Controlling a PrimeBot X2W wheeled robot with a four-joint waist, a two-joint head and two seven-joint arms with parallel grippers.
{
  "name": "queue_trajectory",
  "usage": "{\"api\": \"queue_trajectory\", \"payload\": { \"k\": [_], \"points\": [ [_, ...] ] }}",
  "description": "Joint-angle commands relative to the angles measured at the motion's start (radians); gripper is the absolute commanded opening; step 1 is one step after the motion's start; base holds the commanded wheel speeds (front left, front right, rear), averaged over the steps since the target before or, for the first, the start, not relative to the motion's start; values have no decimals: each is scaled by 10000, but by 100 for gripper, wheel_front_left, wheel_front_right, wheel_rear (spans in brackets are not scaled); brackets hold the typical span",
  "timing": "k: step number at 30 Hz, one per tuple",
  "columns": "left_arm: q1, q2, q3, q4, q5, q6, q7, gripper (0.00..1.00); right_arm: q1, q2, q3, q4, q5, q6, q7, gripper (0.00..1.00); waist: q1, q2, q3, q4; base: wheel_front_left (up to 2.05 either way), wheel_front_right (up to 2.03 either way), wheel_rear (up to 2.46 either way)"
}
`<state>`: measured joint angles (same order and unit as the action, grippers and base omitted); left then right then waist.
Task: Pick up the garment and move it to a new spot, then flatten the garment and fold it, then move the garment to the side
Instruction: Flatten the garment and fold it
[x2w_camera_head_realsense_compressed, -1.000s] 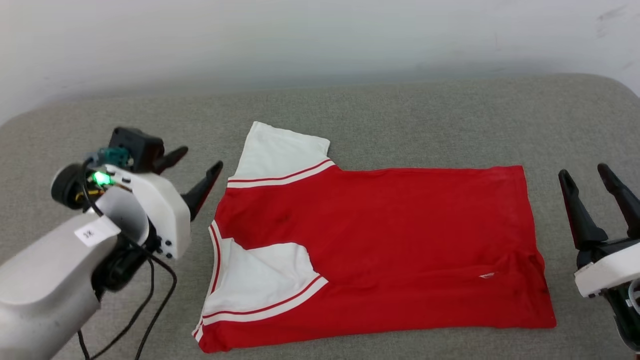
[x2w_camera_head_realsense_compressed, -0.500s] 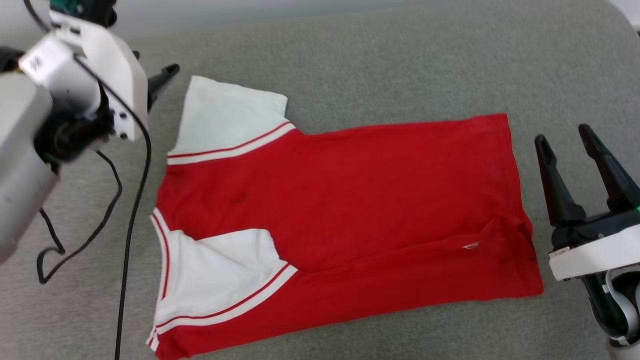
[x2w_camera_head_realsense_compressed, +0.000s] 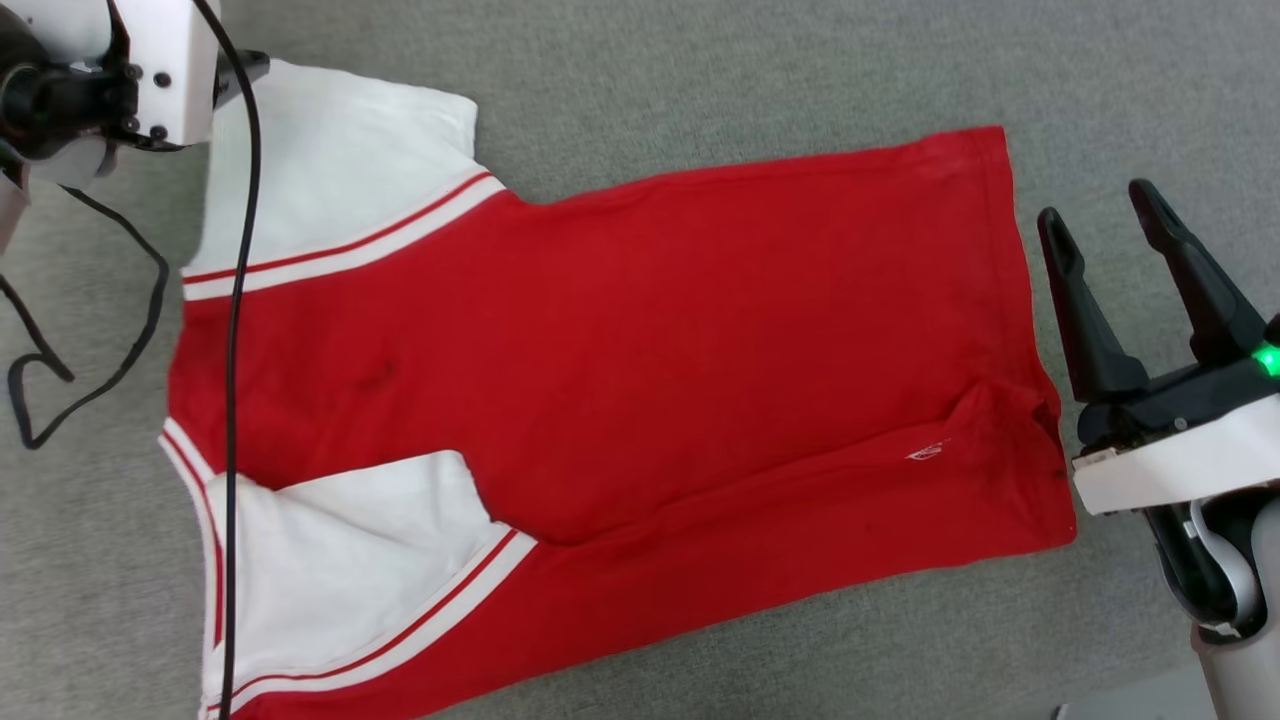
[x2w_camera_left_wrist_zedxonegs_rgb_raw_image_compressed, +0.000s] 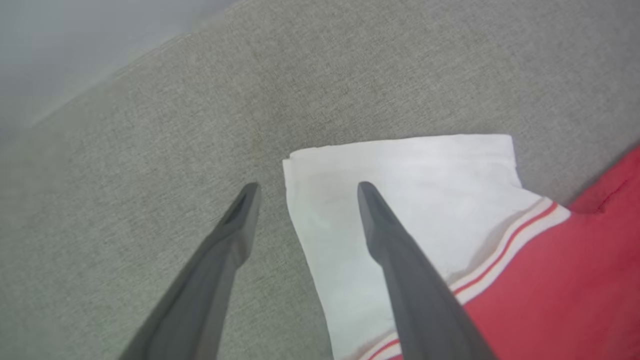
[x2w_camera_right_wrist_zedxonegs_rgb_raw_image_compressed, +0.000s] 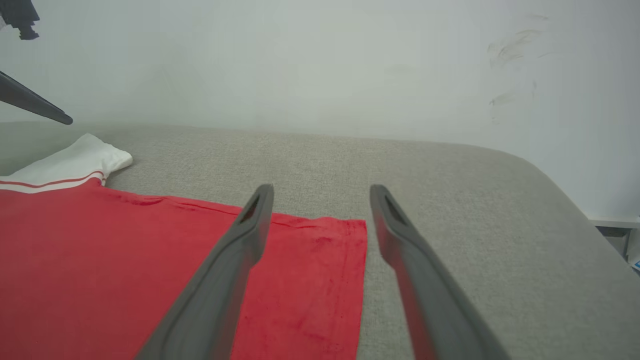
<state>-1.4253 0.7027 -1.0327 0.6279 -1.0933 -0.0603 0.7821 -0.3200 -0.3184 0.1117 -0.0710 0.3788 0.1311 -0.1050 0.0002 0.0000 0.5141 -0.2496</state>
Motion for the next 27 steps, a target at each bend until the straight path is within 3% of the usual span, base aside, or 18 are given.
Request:
{"api": "queue_trajectory", "payload": {
  "k": [1,14,15,17,22,27],
  "points": [
    [-108,-107,-71,81,53,30,73,100,-165,6,43,5,19,-8,-54,100,-2,0,310,-199,0,0,0],
    [469,-101,-1047,882,605,-325,644,100,-493,-68,148,264,96,-8,-273,100,-2,0,658,-197,0,0,0],
    [530,-115,-1134,895,666,-348,686,91,-495,-77,158,260,104,-8,-276,100,-2,0,661,-179,0,0,0],
    [651,-123,-1355,910,784,-420,807,0,-548,-75,191,236,111,-8,-254,100,-2,0,681,-146,0,0,0],
    [783,-271,-1418,1052,860,-441,404,0,-709,-108,264,161,94,-8,-204,100,-2,0,752,-96,0,0,0],
    [428,-468,-1194,895,1029,-512,-677,0,-1092,-526,77,103,-54,-8,14,100,-2,0,463,100,0,0,0]
  ]
}}
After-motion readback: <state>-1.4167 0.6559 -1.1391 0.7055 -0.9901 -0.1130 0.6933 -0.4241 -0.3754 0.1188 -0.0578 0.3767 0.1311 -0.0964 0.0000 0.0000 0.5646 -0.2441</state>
